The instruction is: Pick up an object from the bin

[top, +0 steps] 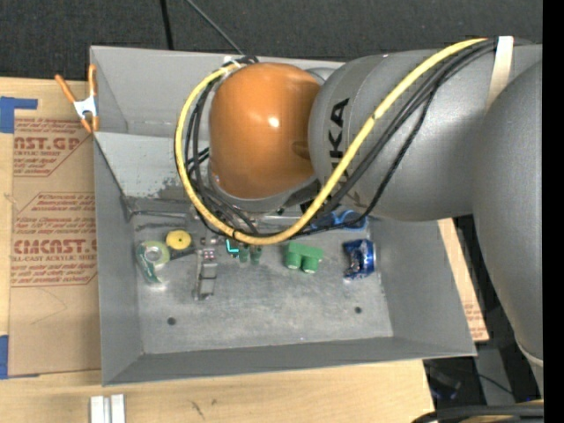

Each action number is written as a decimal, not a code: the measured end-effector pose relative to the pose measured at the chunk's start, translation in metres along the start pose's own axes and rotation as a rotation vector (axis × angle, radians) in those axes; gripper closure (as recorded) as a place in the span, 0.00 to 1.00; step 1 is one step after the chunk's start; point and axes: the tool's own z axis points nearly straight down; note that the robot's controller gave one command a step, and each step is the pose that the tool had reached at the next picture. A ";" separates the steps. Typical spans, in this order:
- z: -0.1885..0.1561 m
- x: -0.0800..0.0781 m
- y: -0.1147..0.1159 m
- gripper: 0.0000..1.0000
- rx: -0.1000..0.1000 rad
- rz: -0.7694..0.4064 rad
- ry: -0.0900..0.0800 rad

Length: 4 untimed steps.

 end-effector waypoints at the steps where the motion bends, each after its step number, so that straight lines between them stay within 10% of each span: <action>1: 0.106 -0.032 -0.017 0.00 0.001 0.275 -0.002; 2: 0.154 -0.074 -0.006 0.00 0.000 -0.166 -0.011; 3: 0.152 -0.075 -0.005 1.00 -0.003 -0.166 -0.014; 4: 0.154 -0.074 -0.006 0.00 -0.002 -0.166 -0.009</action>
Offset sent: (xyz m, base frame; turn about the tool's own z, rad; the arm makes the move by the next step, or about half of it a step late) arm 0.0324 -0.0168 -0.1025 0.2753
